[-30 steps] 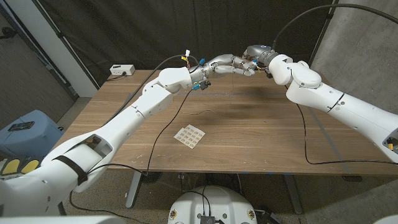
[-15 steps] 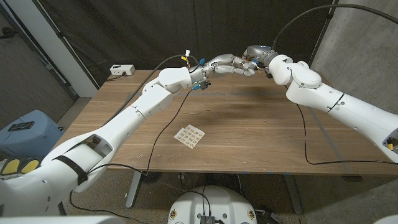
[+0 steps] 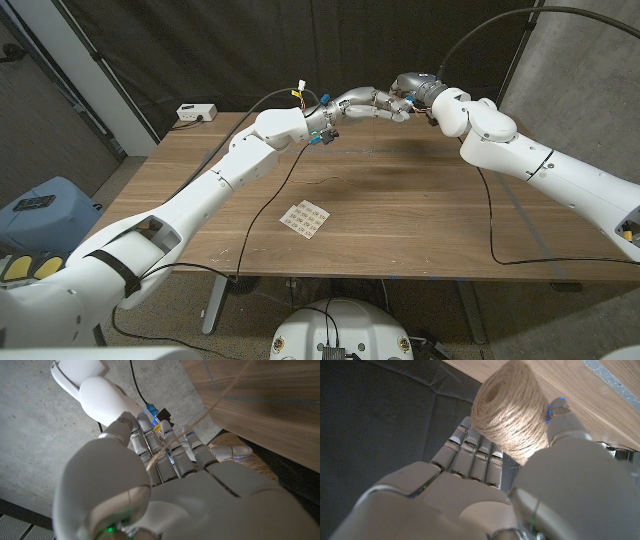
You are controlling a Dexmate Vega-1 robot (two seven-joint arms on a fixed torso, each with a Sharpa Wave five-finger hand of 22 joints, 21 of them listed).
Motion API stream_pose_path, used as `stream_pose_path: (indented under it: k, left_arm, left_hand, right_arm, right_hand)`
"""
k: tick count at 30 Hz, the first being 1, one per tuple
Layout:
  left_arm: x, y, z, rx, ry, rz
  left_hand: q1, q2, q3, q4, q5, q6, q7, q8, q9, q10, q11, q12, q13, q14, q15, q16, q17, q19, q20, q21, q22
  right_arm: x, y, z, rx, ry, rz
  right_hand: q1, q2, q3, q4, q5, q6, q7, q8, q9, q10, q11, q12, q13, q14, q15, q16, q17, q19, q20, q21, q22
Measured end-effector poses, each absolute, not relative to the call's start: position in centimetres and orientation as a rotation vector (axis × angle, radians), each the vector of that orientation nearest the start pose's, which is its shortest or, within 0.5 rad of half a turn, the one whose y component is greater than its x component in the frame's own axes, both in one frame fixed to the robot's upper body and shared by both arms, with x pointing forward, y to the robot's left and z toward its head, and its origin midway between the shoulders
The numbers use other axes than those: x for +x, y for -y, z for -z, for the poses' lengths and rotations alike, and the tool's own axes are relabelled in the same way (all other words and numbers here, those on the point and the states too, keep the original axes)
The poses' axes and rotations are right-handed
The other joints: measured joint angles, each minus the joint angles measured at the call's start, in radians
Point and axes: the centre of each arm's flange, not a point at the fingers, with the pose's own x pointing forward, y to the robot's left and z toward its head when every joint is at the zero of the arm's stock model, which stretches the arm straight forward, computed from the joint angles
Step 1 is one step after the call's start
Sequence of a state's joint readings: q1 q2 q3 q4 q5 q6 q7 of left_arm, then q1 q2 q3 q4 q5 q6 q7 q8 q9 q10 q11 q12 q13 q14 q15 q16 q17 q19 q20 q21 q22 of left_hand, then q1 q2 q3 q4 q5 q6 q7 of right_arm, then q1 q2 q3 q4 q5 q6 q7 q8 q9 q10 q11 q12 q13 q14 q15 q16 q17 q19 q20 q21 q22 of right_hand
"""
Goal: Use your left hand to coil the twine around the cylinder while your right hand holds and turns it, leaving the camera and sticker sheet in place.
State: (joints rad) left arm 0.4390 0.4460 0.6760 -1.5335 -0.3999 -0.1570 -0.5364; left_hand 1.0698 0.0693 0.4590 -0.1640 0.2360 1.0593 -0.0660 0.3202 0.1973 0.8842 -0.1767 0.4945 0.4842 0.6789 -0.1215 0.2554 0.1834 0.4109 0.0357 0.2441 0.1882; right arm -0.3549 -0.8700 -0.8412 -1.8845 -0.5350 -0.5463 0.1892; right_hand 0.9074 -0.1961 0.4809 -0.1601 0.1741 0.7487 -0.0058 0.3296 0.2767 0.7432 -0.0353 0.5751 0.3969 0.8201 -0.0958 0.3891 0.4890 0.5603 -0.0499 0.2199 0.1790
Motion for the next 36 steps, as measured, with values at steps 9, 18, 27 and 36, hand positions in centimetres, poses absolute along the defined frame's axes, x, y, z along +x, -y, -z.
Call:
stream_pose_path:
  k: [9, 18, 27, 36]
  left_arm:
    - [55.68, -4.36, -13.48, 0.601, 0.843, 1.012]
    - [55.68, -4.35, -13.48, 0.601, 0.843, 1.012]
    - [55.68, -4.36, -13.48, 0.601, 0.843, 1.012]
    - [55.68, -4.36, -13.48, 0.601, 0.843, 1.012]
  left_hand:
    - [0.000, 0.000, 0.000, 0.000, 0.000, 0.000, 0.000, 0.000, 0.001, 0.000, 0.000, 0.000, 0.000, 0.000, 0.000, 0.000, 0.000, 0.000, 0.000, 0.000, 0.000]
    - [0.000, 0.000, 0.000, 0.000, 0.000, 0.000, 0.000, -0.003, 0.001, 0.000, 0.000, 0.000, 0.000, 0.000, 0.000, 0.000, 0.000, 0.000, 0.000, 0.000, 0.000]
    - [0.000, 0.000, 0.000, 0.000, 0.000, 0.000, 0.000, -0.003, 0.001, 0.000, 0.000, 0.000, 0.000, 0.000, 0.000, 0.000, 0.000, 0.000, 0.000, 0.000, 0.000]
    - [0.000, 0.000, 0.000, 0.000, 0.000, 0.000, 0.000, -0.003, 0.000, 0.000, 0.000, 0.000, 0.000, 0.000, 0.000, 0.000, 0.000, 0.000, 0.000, 0.000, 0.000]
  right_arm:
    - [58.14, 20.79, -16.72, -1.554, 0.550, 0.181]
    - [58.14, 20.79, -16.72, -1.554, 0.550, 0.181]
    - [58.14, 20.79, -16.72, -1.554, 0.550, 0.181]
    - [58.14, 20.79, -16.72, -1.554, 0.550, 0.180]
  right_hand:
    - [0.000, 0.000, 0.000, 0.000, 0.004, 0.000, 0.000, 0.003, 0.000, 0.000, 0.000, 0.000, 0.000, 0.000, 0.000, 0.000, 0.000, 0.000, 0.000, 0.000, 0.000]
    - [0.001, -0.001, -0.003, -0.003, 0.004, 0.000, 0.000, 0.003, -0.001, 0.000, 0.000, 0.000, 0.000, 0.003, -0.003, 0.000, 0.000, 0.000, 0.000, 0.000, 0.000]
    - [0.001, -0.001, -0.003, -0.003, 0.003, 0.000, 0.000, 0.003, -0.001, 0.000, 0.000, -0.003, 0.000, 0.003, -0.002, -0.003, 0.000, 0.000, 0.000, 0.000, 0.000]
    - [0.001, -0.001, -0.003, -0.002, 0.003, 0.000, 0.000, 0.001, 0.000, 0.002, -0.002, -0.004, -0.001, 0.002, -0.002, -0.003, 0.000, 0.000, 0.000, 0.000, 0.000]
